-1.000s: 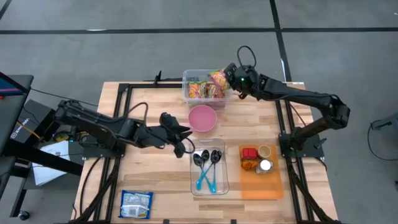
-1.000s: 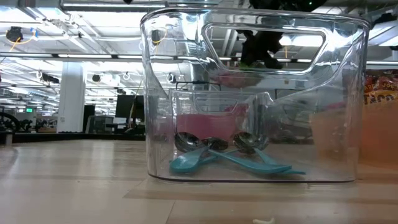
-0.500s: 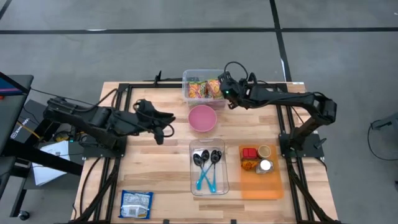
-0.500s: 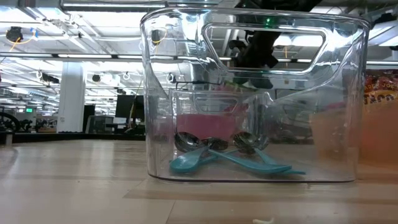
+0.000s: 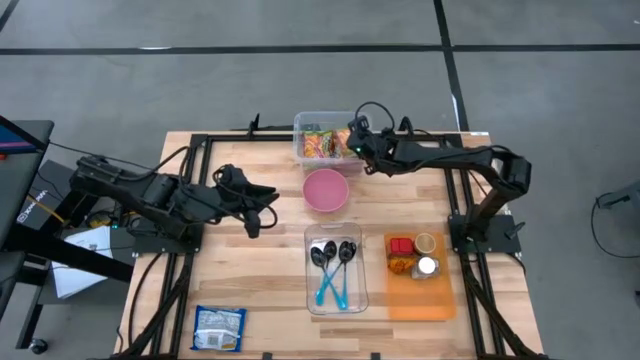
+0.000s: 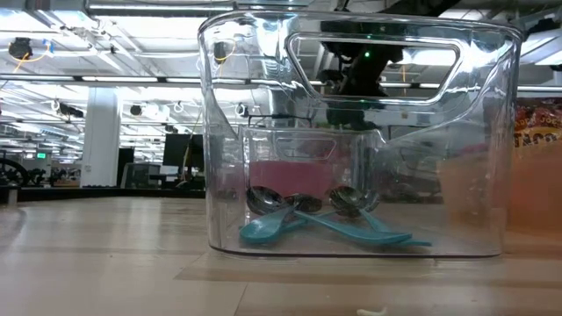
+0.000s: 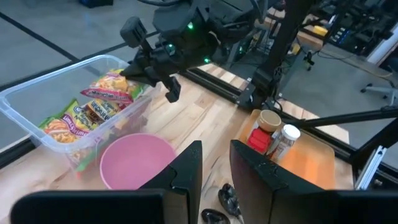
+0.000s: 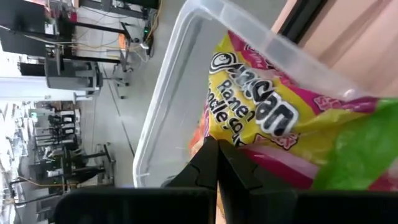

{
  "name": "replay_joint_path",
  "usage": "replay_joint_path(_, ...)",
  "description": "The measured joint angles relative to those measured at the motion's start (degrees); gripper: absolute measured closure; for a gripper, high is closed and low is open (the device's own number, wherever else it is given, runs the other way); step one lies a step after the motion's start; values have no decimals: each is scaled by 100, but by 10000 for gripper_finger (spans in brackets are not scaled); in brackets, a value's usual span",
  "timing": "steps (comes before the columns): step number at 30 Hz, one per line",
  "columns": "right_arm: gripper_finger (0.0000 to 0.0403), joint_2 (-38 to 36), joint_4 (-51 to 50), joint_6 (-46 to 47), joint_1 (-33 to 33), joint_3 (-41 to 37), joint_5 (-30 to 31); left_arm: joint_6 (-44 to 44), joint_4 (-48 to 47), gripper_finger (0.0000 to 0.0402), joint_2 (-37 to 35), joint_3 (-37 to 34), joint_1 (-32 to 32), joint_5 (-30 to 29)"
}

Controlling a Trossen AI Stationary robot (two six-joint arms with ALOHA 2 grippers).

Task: Pick & Place Food Item
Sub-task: Put the green noodle pack into the top transparent bin, then put the blue noodle pack into the top transparent bin

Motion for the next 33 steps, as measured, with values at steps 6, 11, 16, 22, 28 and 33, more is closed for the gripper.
replay_joint_path(6, 403, 234, 529, -6, 34, 0, 275, -35, -7, 325, 8, 0, 0, 4)
replay_joint_path(11, 397, 247, 943, -339, 30, 0, 599, -37, -7, 325, 8, 0, 1, 3)
replay_joint_path(16, 354, 232, 1136, -728, -13, 2, 754, -57, -6, 325, 8, 0, 2, 2)
replay_joint_path(22, 306, 231, 1117, -710, 25, 2, 1011, -120, -5, 325, 8, 0, 2, 3)
replay_joint_path(28, 288, -30, 1160, -1275, 209, 2, 1470, -113, -7, 325, 8, 0, 4, 5)
replay_joint_path(33, 287, -564, 1228, -3513, 422, 2, 1345, -48, -383, 325, 8, 0, 6, 607)
